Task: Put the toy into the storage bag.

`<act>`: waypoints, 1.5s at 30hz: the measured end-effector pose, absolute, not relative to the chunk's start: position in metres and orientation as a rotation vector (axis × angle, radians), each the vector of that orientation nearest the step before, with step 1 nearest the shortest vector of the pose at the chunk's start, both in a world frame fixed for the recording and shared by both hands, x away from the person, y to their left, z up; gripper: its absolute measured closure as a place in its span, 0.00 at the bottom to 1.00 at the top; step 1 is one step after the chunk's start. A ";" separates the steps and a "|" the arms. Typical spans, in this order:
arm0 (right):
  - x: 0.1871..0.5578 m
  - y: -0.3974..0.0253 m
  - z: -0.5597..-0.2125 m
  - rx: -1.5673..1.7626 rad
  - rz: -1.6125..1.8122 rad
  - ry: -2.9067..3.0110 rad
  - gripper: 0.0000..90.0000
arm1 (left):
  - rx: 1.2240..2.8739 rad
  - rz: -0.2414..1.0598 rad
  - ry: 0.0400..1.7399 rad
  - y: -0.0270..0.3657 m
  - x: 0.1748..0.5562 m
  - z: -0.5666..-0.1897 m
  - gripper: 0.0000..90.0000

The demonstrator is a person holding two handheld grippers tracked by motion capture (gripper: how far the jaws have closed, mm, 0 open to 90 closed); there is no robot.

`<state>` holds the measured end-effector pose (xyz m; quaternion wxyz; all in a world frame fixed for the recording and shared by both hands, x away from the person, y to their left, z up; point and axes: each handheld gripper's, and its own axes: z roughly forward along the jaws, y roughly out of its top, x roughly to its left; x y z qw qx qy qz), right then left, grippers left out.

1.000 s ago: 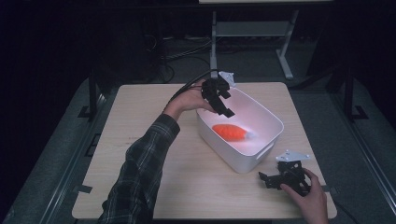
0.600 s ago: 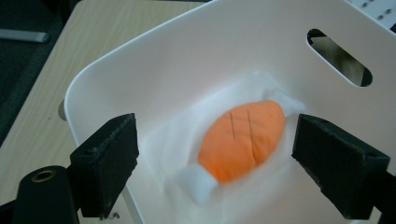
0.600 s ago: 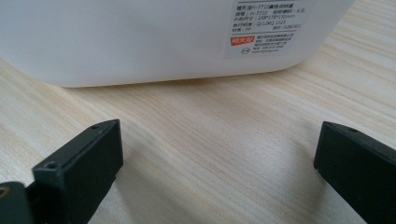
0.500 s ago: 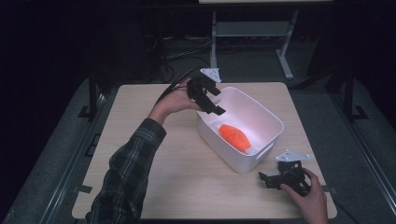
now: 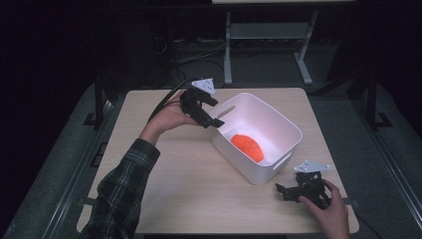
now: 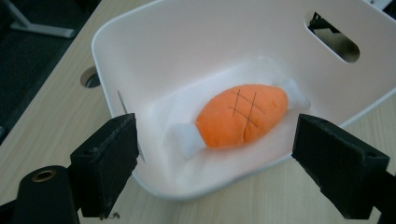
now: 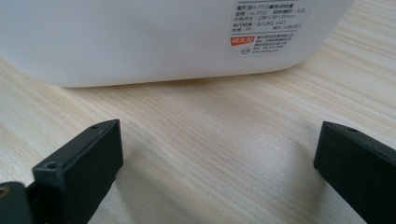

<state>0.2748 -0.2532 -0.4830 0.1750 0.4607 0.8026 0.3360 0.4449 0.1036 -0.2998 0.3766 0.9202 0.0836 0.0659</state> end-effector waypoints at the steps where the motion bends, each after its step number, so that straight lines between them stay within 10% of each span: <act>1: 0.275 -0.253 -0.483 1.303 0.951 2.275 0.01 | 2.344 0.177 0.225 0.108 0.442 -0.301 0.15; 45: 0.275 -0.253 -0.483 1.304 0.951 2.275 0.01 | 2.248 0.363 0.553 0.211 0.333 -0.377 0.16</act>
